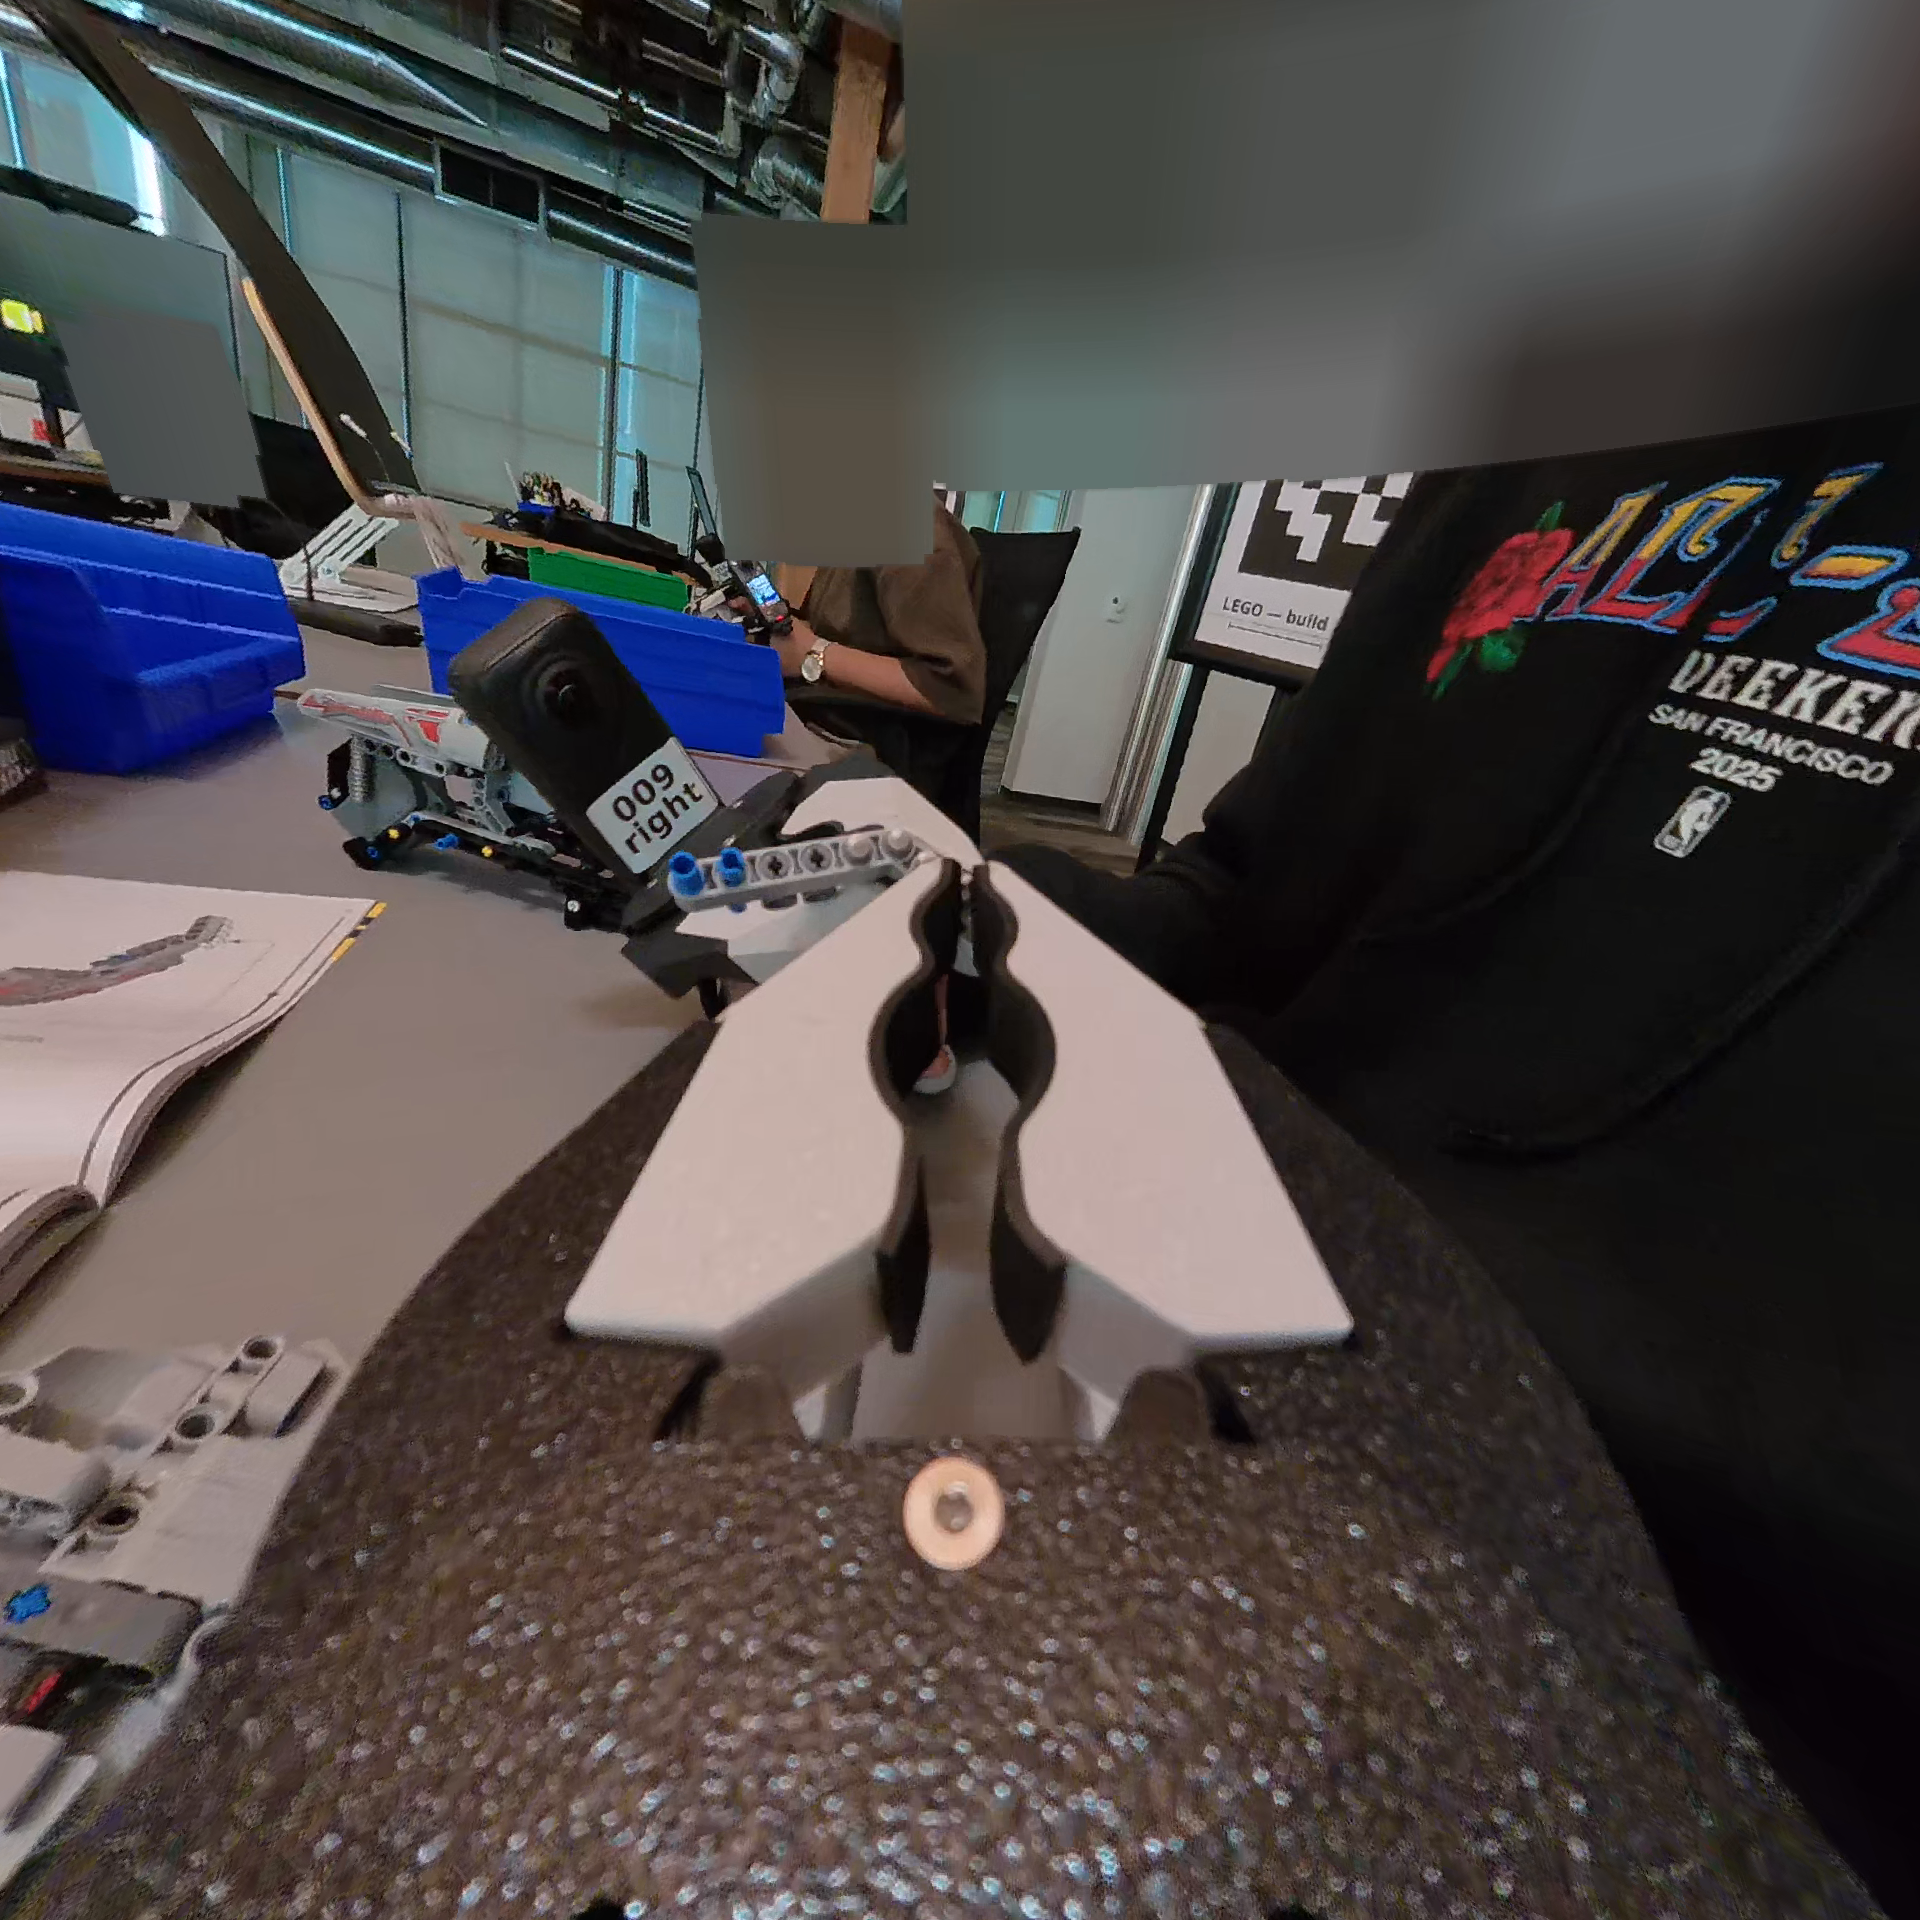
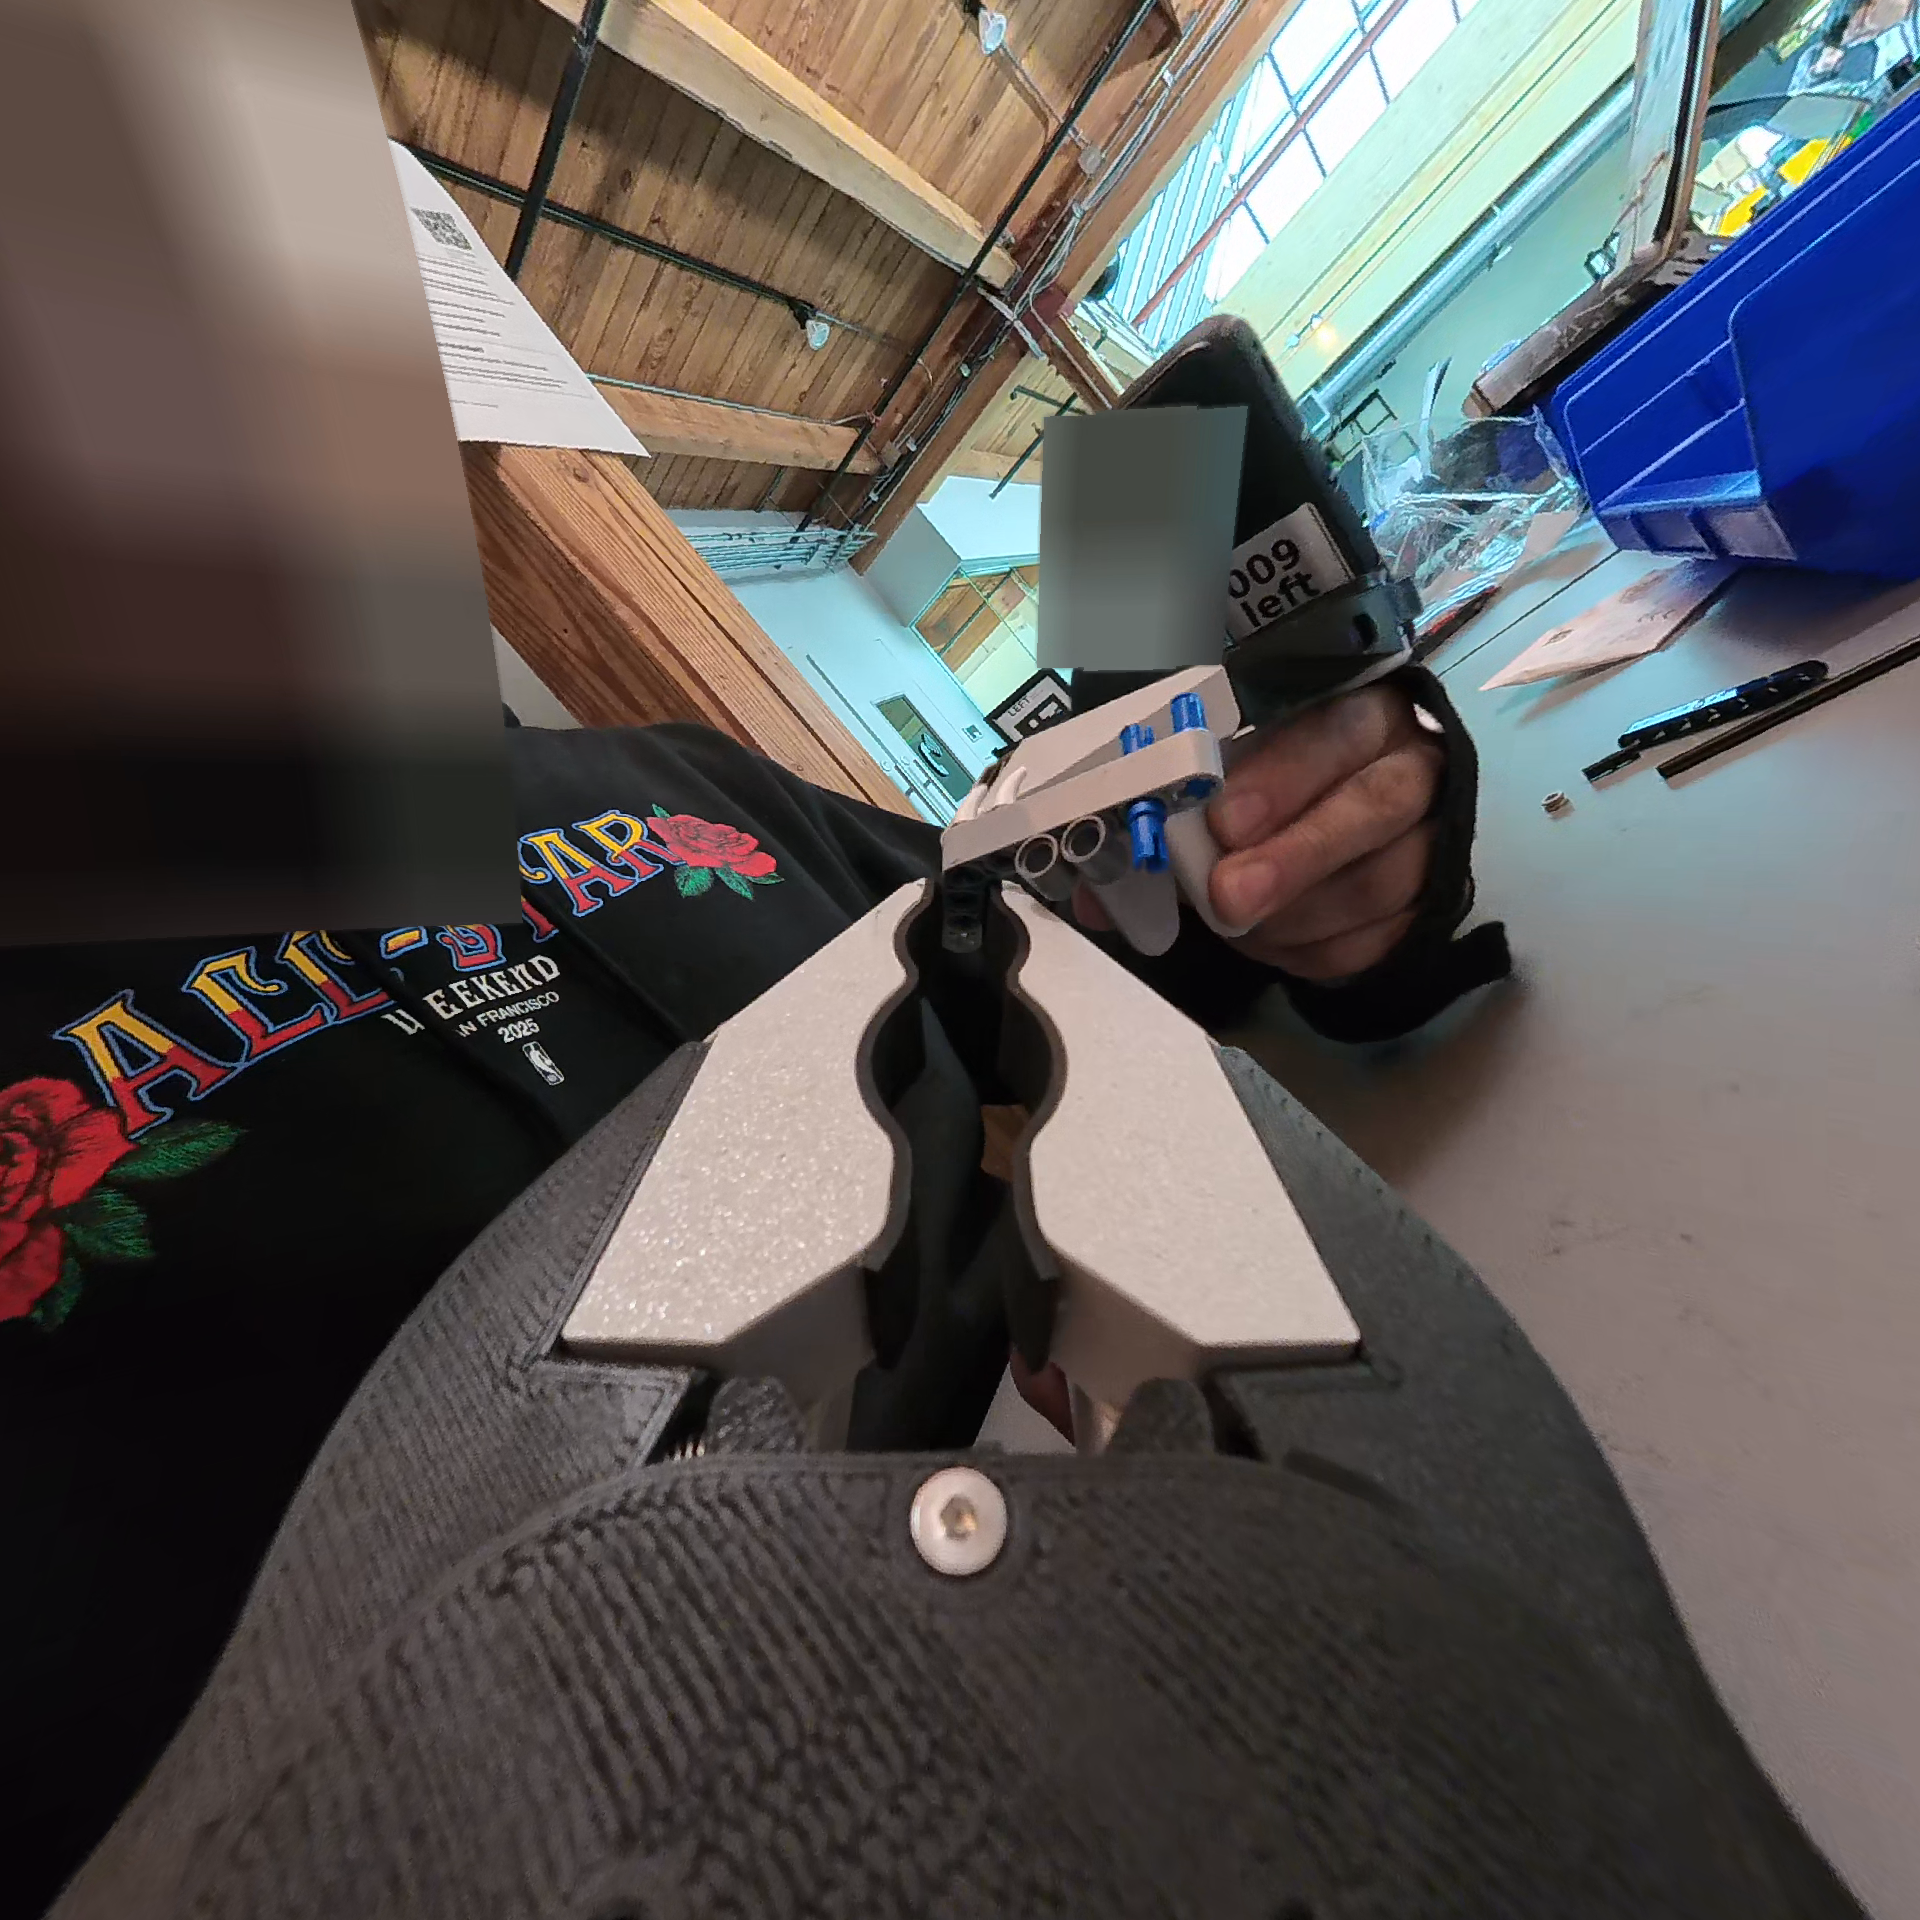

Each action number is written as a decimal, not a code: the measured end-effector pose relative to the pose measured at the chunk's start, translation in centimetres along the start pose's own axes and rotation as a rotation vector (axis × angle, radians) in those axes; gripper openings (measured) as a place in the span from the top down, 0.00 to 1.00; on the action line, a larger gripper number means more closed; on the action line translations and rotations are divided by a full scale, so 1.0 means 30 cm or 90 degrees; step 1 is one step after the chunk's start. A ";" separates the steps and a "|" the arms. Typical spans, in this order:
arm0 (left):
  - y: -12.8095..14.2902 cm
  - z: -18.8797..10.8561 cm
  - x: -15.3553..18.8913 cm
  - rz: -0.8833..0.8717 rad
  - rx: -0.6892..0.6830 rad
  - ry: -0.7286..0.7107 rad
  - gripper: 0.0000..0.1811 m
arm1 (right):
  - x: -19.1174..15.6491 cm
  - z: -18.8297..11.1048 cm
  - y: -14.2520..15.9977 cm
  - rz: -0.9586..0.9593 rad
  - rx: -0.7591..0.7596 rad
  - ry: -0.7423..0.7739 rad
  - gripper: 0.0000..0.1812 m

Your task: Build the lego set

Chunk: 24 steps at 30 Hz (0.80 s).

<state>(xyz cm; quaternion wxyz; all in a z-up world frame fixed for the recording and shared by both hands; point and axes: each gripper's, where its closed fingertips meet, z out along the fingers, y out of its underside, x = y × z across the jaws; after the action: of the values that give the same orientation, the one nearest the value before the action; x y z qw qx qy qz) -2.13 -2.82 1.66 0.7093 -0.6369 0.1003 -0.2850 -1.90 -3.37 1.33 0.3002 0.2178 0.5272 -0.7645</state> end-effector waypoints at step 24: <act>0.021 -0.015 -0.037 0.054 -0.066 -0.069 1.00 | 0.036 -0.010 -0.012 0.019 0.017 0.040 0.96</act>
<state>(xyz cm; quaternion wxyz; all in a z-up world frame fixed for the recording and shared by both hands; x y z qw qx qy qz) -3.10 -2.59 0.73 0.6913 -0.6822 0.1035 -0.2145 -2.93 -3.23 0.76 0.2920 0.2531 0.5230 -0.7597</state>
